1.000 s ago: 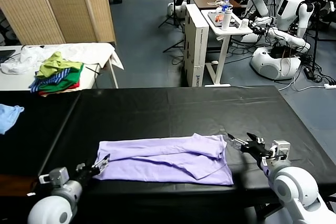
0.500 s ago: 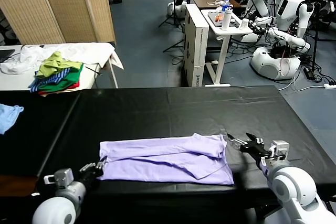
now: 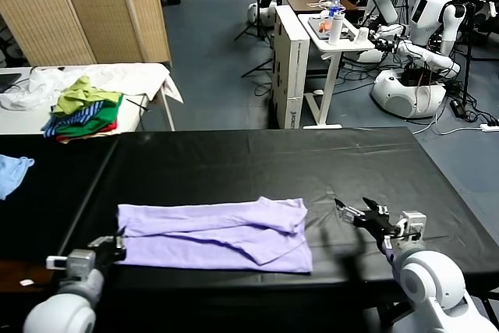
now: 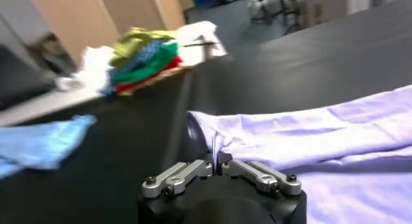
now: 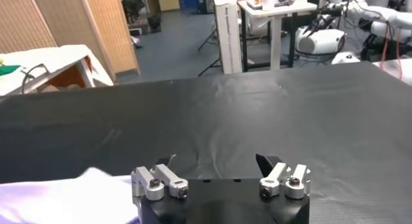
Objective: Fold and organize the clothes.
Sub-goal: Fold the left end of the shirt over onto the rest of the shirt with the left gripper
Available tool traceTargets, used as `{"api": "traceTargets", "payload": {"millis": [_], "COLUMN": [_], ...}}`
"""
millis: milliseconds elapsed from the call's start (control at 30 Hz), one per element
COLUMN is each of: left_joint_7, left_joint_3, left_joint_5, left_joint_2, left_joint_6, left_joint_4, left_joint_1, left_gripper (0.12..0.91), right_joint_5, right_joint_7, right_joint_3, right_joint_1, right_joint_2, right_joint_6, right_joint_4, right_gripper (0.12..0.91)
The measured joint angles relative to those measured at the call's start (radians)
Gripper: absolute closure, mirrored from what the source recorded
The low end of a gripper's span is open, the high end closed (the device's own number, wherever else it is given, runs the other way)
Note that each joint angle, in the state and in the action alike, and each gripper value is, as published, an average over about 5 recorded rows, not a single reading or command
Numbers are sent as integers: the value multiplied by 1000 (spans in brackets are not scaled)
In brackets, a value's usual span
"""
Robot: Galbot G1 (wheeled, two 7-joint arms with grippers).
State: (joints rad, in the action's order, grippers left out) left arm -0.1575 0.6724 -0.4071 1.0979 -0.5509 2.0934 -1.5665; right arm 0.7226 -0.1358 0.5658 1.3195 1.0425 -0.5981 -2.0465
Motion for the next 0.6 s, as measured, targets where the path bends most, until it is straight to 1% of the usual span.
{"api": "traceTargets", "payload": {"millis": [67,200,333,467,533,600], "left_joint_7": [12,36,44,33,16,-13], "left_joint_3": [26,103,194,246,248,235], "left_joint_5": [29,47,54,42,8,-50], "left_joint_2": [-21,-70,-112,-118,-111,-96], "left_joint_6": [16,55,81,80,67,42], "left_joint_4": [-1,-20,-44,-40,-24,3], "left_joint_1": [-17,-58,-92,-104,-102,-95], "left_gripper": [853,853,853,853,853,853], "right_joint_5": [-4,-9,-22,-43,-57,-74], "right_joint_7": [1,3,13,30,35,38], "right_joint_3": [-4,-7,0,13,20,27], "right_joint_1": [1,9,24,43,55,68], "right_joint_2": [2,5,5,3,2,2], "right_joint_6": [1,4,25,62,74,81], "right_joint_4": [0,-5,-11,-14,-16,-17], "right_gripper": [118,118,118,118,118,118]}}
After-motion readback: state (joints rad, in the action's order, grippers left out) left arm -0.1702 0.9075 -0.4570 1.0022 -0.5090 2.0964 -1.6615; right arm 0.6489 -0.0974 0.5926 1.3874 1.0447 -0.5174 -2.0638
